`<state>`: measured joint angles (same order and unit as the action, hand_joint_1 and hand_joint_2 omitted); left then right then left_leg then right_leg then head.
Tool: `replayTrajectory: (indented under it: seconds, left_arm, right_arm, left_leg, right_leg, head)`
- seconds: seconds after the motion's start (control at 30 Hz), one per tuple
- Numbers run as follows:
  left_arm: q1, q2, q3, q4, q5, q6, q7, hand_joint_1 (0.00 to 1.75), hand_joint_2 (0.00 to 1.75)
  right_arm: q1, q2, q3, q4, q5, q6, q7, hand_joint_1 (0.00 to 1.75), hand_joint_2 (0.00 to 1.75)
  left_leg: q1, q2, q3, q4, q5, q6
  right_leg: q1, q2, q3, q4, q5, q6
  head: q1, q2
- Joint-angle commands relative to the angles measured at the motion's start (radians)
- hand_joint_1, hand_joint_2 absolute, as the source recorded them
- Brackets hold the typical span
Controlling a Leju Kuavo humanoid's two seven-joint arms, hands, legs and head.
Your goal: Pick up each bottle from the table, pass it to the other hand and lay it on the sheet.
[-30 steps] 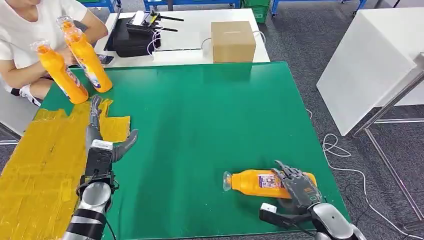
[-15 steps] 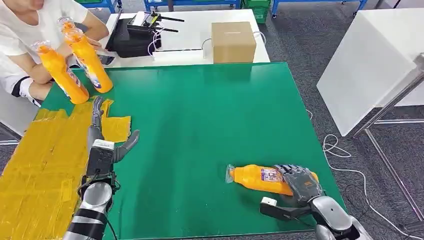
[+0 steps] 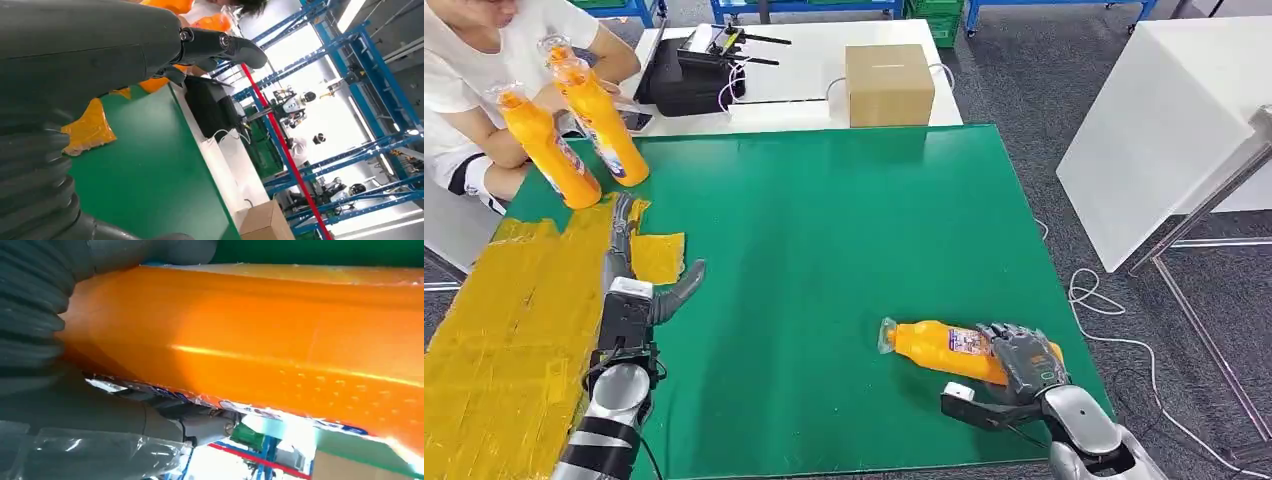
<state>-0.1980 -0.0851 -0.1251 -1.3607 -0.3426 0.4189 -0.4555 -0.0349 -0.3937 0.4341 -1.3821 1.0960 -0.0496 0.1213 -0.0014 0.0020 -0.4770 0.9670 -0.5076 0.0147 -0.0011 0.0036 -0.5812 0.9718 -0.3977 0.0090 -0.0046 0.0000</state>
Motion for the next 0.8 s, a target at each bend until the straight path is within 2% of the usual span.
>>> replayTrajectory:
  seconds: [0.03,0.1,0.23,0.3,0.33,0.4,0.5,0.6,0.8]
  left_arm:
    - [-0.017,0.003,-0.014,0.034,0.028,-0.042,0.009,0.00,1.75]
    - [-0.006,0.024,-0.035,0.001,0.100,-0.183,0.043,0.00,1.75]
    - [-0.023,0.064,-0.104,-0.003,0.111,-0.344,0.121,0.00,1.75]
    - [-0.033,0.067,-0.122,0.002,0.151,-0.410,0.138,0.00,1.75]
    - [-0.041,0.077,-0.142,0.008,0.214,-0.496,0.144,0.00,1.75]
    - [-0.061,0.086,-0.172,0.017,0.258,-0.567,0.153,0.00,1.75]
    - [-0.116,0.089,-0.248,0.036,0.279,-0.610,0.168,0.00,1.75]
    - [-0.151,0.063,-0.278,0.065,0.352,-0.642,0.195,0.00,1.75]
    - [-0.198,0.064,-0.303,0.117,0.427,-0.637,0.210,0.00,1.75]
  right_arm:
    - [-0.007,0.086,-0.079,0.045,-0.033,-0.082,-0.012,1.75,1.75]
    - [-0.026,0.169,-0.150,0.008,-0.101,-0.163,-0.041,1.75,1.75]
    - [-0.090,0.276,-0.237,-0.016,-0.267,-0.258,-0.133,1.75,1.75]
    - [-0.107,0.295,-0.256,-0.005,-0.297,-0.271,-0.152,1.75,1.75]
    - [-0.116,0.311,-0.273,0.003,-0.342,-0.283,-0.182,1.75,1.75]
    - [-0.141,0.329,-0.295,0.033,-0.385,-0.297,-0.208,1.75,1.75]
    - [-0.167,0.378,-0.341,0.063,-0.514,-0.335,-0.299,1.75,1.75]
    - [-0.188,0.409,-0.338,0.076,-0.602,-0.321,-0.343,1.75,1.75]
    - [-0.227,0.445,-0.307,0.143,-0.729,-0.292,-0.392,1.75,1.75]
  left_leg:
    - [0.002,-0.001,0.002,-0.002,-0.001,-0.002]
    - [0.002,0.000,0.002,-0.001,-0.001,-0.001]
    - [0.002,0.005,-0.004,0.000,0.000,-0.001]
    - [0.003,0.006,-0.003,0.000,-0.001,-0.002]
    - [0.002,0.002,-0.004,0.000,0.000,-0.001]
    - [0.002,0.000,-0.003,0.000,0.001,-0.001]
    - [0.002,0.000,-0.003,0.001,0.001,-0.001]
    - [0.002,-0.001,-0.003,0.001,0.001,-0.001]
    - [0.003,0.002,0.000,-0.001,0.000,-0.002]
  right_leg:
    - [0.002,-0.001,0.003,-0.003,0.000,0.001]
    - [0.002,-0.001,0.002,-0.002,0.000,0.001]
    - [0.001,0.004,-0.004,0.001,0.001,0.000]
    - [0.002,0.005,-0.004,0.000,0.001,0.000]
    - [0.001,0.002,-0.004,0.000,0.001,0.000]
    - [0.001,0.000,-0.004,0.000,0.000,0.000]
    - [0.001,0.000,-0.003,0.000,0.000,0.000]
    - [0.001,-0.002,-0.003,0.000,0.000,0.000]
    - [0.002,0.002,0.000,-0.002,0.001,0.000]
  head:
    - [0.000,0.000]
    - [0.000,0.000]
    - [0.000,0.000]
    - [0.000,0.000]
    - [0.000,0.000]
    - [0.000,0.000]
    - [0.000,0.000]
    - [0.000,0.000]
    - [0.000,0.000]
